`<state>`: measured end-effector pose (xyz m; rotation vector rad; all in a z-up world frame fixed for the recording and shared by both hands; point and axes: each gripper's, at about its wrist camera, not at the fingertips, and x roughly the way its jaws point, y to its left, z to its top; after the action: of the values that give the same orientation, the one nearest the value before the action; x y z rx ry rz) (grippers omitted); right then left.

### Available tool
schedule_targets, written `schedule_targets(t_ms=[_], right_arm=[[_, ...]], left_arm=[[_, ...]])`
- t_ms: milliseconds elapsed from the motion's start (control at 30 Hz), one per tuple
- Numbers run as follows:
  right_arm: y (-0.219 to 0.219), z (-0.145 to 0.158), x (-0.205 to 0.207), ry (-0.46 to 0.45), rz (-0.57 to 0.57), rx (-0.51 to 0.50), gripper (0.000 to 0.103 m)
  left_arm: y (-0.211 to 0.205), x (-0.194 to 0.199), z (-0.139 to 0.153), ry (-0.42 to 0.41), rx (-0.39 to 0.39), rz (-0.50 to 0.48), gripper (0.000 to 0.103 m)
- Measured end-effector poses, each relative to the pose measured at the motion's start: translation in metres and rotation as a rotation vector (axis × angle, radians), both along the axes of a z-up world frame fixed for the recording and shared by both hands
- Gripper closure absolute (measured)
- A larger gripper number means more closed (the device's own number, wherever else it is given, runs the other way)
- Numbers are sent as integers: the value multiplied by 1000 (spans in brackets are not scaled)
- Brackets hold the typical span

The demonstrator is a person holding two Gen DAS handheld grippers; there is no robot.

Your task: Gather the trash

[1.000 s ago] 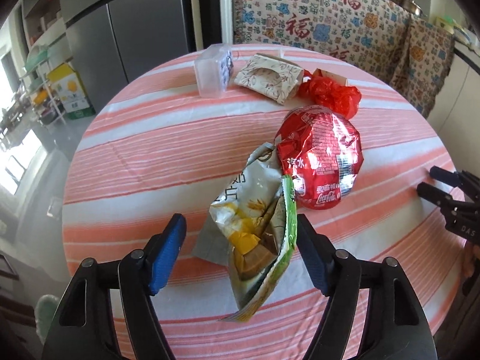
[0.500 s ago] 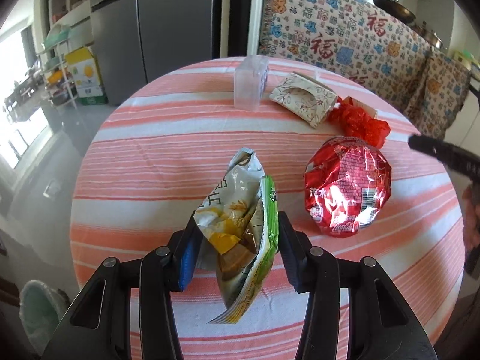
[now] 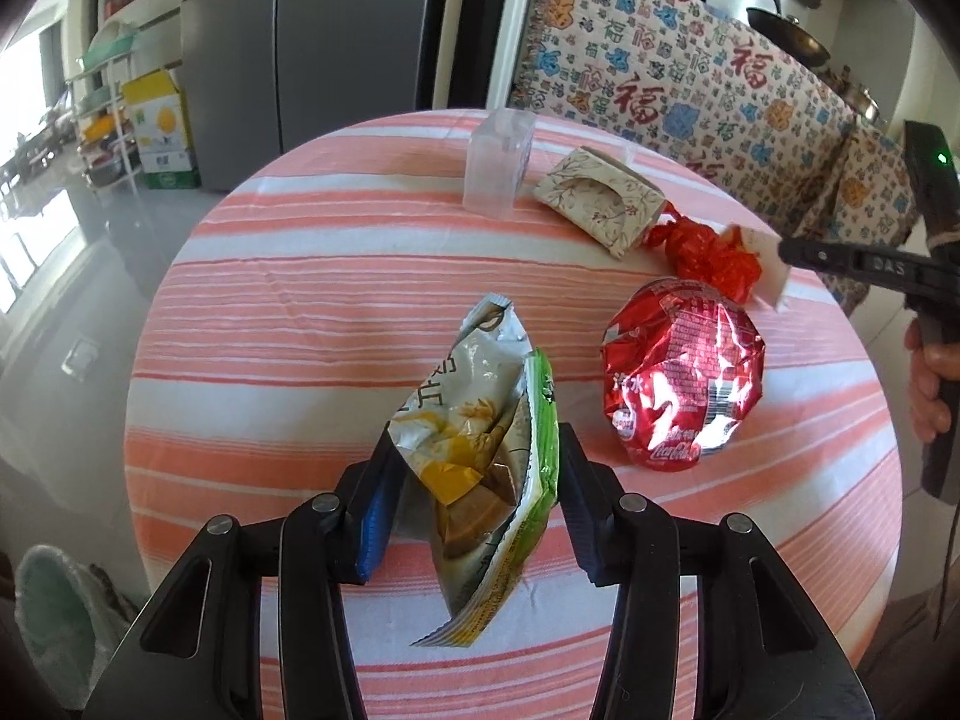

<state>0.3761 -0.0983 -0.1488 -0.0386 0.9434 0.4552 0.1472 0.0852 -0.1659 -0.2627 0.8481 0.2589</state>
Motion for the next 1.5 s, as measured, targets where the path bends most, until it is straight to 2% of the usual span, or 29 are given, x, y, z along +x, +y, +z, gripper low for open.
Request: schedule_targets(t_ms=[167, 267, 367, 400, 433, 467, 500, 567, 767, 900, 1033, 1200, 1300, 1333, 1367, 1400, 1433, 1500], right_arm=[[-48, 21, -59, 32, 12, -50, 93], [-69, 14, -96, 48, 13, -63, 93], [-76, 1, -124, 24, 7, -68, 90], [-77, -2, -131, 15, 1, -63, 82], [-78, -4, -136, 14, -3, -52, 58], [-80, -7, -141, 13, -9, -37, 48], [-82, -7, -147, 4, -16, -27, 41], [-85, -9, -153, 1, -9, -44, 41], [-90, 7, -153, 20, 23, -100, 41], [-69, 13, -143, 55, 91, -178, 41], [-53, 12, -130, 85, 120, -254, 41], [-42, 5, -110, 157, 132, -304, 41], [-37, 2, -100, 191, 130, -320, 42], [-36, 1, -97, 200, 130, -326, 42], [-35, 0, -94, 214, 130, -332, 44], [-34, -2, -91, 230, 131, -335, 67], [-35, -4, -89, 250, 134, -328, 100], [-42, -1, -89, 248, 114, -316, 100]], left_arm=[[-15, -17, 2, -3, -53, -59, 53], [-34, -23, 2, 9, -68, -108, 53], [-53, -22, 1, 23, -35, -158, 51], [-57, -22, 0, 29, -20, -168, 49], [-60, -23, 0, 33, -9, -178, 39], [-62, -25, 0, 33, -9, -185, 28], [-62, -28, 0, 29, -13, -187, 24], [-61, -34, -1, 29, -26, -192, 19], [-64, -44, 2, 35, -41, -234, 18], [-60, -46, 14, 21, -45, -255, 19], [-51, -47, 22, 23, -82, -270, 19], [-65, -27, 16, 79, -9, -271, 18], [-75, -14, 9, 125, 71, -265, 19], [-77, -13, 7, 135, 106, -259, 26], [-78, -13, 7, 137, 120, -258, 46], [-77, -13, 6, 140, 111, -259, 54], [-76, -14, 7, 133, 100, -258, 55], [-73, -18, 9, 114, 67, -268, 61]])
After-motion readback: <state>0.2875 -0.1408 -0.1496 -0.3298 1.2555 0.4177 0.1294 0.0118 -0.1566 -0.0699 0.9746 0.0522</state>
